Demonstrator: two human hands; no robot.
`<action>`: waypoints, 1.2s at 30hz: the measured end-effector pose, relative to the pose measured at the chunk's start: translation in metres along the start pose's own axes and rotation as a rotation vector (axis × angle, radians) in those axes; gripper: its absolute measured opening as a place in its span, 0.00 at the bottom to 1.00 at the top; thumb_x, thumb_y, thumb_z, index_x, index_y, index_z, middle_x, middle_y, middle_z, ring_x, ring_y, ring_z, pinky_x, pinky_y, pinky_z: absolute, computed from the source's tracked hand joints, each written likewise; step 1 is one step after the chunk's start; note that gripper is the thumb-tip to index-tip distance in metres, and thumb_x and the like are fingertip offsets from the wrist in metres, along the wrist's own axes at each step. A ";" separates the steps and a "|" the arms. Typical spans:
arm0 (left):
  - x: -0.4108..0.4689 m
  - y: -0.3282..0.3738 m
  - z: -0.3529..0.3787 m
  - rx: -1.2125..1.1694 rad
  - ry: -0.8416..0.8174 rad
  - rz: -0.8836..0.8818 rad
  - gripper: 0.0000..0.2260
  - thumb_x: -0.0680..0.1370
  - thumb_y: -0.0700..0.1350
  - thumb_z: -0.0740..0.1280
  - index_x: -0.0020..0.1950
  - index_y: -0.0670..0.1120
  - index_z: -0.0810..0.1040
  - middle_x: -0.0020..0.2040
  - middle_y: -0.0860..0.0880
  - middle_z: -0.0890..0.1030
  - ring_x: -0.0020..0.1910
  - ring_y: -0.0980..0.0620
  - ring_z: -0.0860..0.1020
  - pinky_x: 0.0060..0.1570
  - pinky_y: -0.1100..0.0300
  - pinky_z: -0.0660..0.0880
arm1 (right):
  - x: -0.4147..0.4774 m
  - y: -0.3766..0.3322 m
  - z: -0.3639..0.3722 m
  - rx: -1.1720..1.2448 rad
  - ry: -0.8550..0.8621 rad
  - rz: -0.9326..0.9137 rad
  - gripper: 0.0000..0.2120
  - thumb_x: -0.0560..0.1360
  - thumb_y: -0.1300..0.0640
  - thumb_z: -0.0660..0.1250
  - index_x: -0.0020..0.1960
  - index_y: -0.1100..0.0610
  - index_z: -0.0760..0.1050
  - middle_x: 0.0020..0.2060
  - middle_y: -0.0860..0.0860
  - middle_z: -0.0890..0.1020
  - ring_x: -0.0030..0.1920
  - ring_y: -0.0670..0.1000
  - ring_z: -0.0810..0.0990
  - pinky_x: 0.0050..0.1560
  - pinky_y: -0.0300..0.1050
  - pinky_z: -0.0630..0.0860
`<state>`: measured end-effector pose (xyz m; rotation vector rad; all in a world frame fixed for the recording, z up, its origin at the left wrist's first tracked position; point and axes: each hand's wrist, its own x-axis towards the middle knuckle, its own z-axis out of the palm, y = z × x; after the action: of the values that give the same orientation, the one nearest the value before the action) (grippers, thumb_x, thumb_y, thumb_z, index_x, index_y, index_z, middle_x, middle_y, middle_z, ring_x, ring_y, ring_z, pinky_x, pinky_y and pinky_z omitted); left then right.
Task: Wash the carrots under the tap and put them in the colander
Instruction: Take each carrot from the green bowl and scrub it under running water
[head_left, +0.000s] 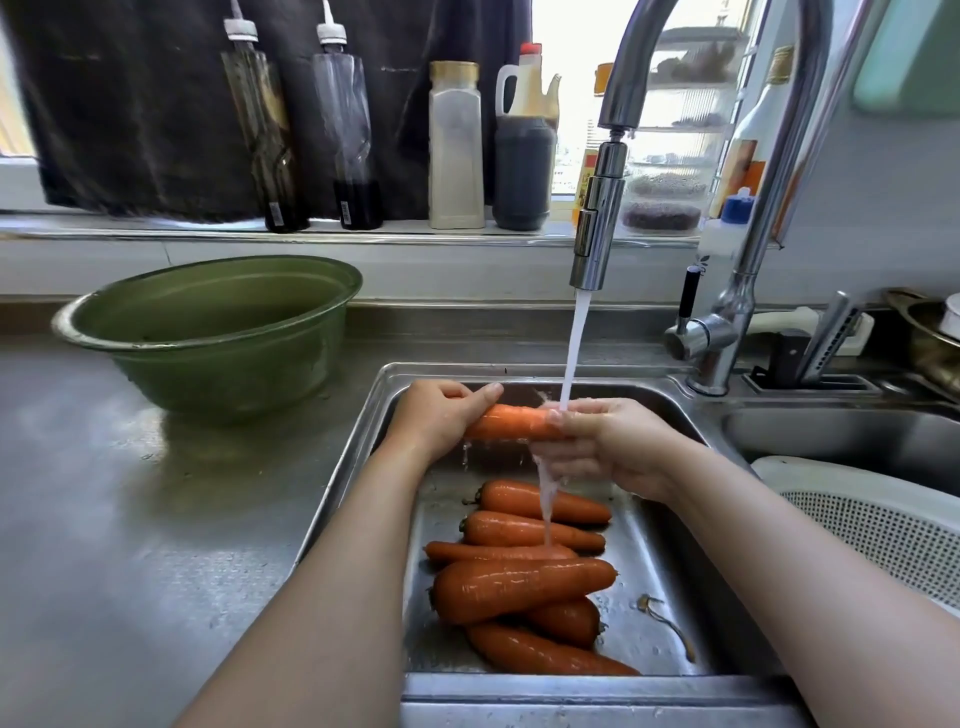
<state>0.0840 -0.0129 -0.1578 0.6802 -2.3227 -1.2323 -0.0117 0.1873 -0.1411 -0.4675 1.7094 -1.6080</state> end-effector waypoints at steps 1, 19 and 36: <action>0.001 -0.001 0.000 -0.010 0.002 0.005 0.19 0.77 0.63 0.71 0.37 0.49 0.84 0.35 0.53 0.80 0.40 0.52 0.78 0.38 0.59 0.68 | -0.001 -0.001 -0.002 0.040 -0.040 0.021 0.14 0.80 0.63 0.69 0.66 0.61 0.78 0.53 0.63 0.86 0.56 0.60 0.87 0.56 0.56 0.84; 0.000 0.000 0.003 0.022 -0.009 -0.017 0.18 0.78 0.62 0.71 0.39 0.48 0.84 0.36 0.52 0.81 0.38 0.53 0.78 0.37 0.60 0.68 | -0.003 0.000 -0.001 -0.084 0.017 -0.020 0.14 0.79 0.63 0.71 0.64 0.63 0.79 0.52 0.61 0.87 0.53 0.57 0.88 0.55 0.54 0.85; -0.004 0.009 0.006 0.044 -0.013 0.038 0.16 0.78 0.62 0.71 0.42 0.50 0.84 0.40 0.53 0.82 0.40 0.56 0.78 0.36 0.61 0.68 | 0.000 0.005 0.000 -0.157 0.100 -0.076 0.16 0.75 0.58 0.77 0.60 0.62 0.81 0.47 0.59 0.88 0.48 0.56 0.89 0.43 0.46 0.85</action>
<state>0.0812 -0.0024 -0.1542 0.6413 -2.3688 -1.1754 -0.0103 0.1879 -0.1460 -0.5425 1.9240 -1.5802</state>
